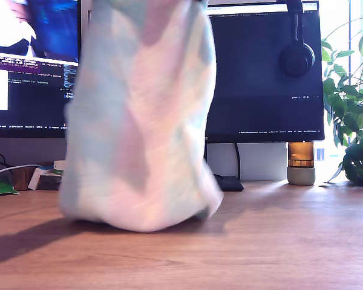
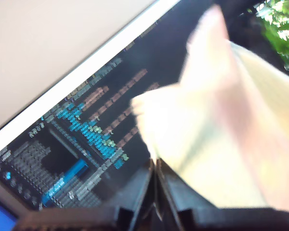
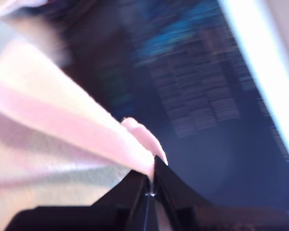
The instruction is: Fold the tea towel to a neat square and place it to the right
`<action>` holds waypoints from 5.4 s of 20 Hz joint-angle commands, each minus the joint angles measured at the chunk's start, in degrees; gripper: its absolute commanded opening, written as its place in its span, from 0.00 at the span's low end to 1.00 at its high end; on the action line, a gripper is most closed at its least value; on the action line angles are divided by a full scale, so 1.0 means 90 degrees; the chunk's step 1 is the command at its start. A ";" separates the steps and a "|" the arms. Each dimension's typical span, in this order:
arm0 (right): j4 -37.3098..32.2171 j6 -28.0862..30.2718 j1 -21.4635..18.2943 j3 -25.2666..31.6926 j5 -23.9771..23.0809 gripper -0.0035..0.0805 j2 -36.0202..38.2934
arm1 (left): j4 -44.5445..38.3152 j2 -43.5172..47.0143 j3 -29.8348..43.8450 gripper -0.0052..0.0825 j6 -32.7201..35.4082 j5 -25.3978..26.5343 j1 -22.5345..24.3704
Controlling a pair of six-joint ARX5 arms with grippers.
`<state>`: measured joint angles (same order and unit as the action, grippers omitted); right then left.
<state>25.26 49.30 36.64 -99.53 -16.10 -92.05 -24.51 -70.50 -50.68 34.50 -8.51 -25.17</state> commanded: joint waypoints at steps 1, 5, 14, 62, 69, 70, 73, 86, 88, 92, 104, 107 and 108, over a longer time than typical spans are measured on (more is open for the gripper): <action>-0.0661 0.0090 -0.0039 -0.0041 -0.0202 0.03 -0.0515 | -0.0294 -0.0418 -0.0554 0.03 0.0000 -0.0231 0.0267; -0.2035 0.0525 -0.0141 -0.0267 -0.0430 0.03 -0.1054 | -0.0260 -0.1299 -0.1851 0.03 0.0036 -0.0741 0.0699; -0.1124 0.0318 -0.0372 -0.1243 -0.0199 0.03 -0.1151 | 0.1477 -0.1625 -0.2705 0.03 -0.0245 -0.1637 0.0950; 0.0918 -0.0920 -0.0381 -0.3677 -0.0367 0.03 -0.1479 | 0.1579 -0.1166 -0.3434 0.03 -0.0362 -0.2171 0.1066; 0.3956 -0.1943 -0.0335 -0.3672 0.1693 0.03 -0.1494 | 0.5535 -0.1229 -0.3075 0.03 -0.0287 -0.3150 0.1112; 0.4180 -0.1984 -0.0333 -0.3670 0.1838 0.03 -0.1494 | 0.5819 -0.1226 -0.2997 0.03 -0.0255 -0.3225 0.1171; 0.5022 -0.2127 -0.0323 -0.3670 0.1960 0.03 -0.1494 | 0.6273 -0.1076 -0.2837 0.03 -0.0168 -0.3390 0.1268; 0.5894 -0.3332 -0.0321 -0.2399 0.1889 0.03 -0.1321 | 0.5901 0.1132 -0.0576 0.03 -0.0840 -0.2759 0.1156; 0.5882 -0.3327 -0.0231 -0.1814 0.1885 0.03 -0.1088 | 0.5901 0.1440 -0.0141 0.03 -0.0964 -0.2713 0.1154; 0.5578 -0.3315 -0.0257 -0.0304 0.1746 0.03 -0.0177 | 0.5904 0.2256 0.0634 0.03 -0.1239 -0.2715 0.1081; 0.4493 -0.4095 0.0733 0.2705 0.1851 0.03 0.1746 | 0.5736 0.3436 0.1613 0.03 -0.3079 -0.2419 -0.0969; 0.3721 -0.4301 0.0998 0.2820 0.1853 0.03 0.1739 | 0.5022 0.3232 0.1727 0.03 -0.3451 -0.1321 -0.1945; 0.3458 -0.4342 0.1044 0.2820 0.1853 0.03 0.1739 | 0.4886 0.3133 0.1753 0.03 -0.3568 -0.0959 -0.2295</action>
<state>58.06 10.61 45.69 -73.89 0.54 -76.60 20.56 -41.58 -36.95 3.09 -18.98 -43.88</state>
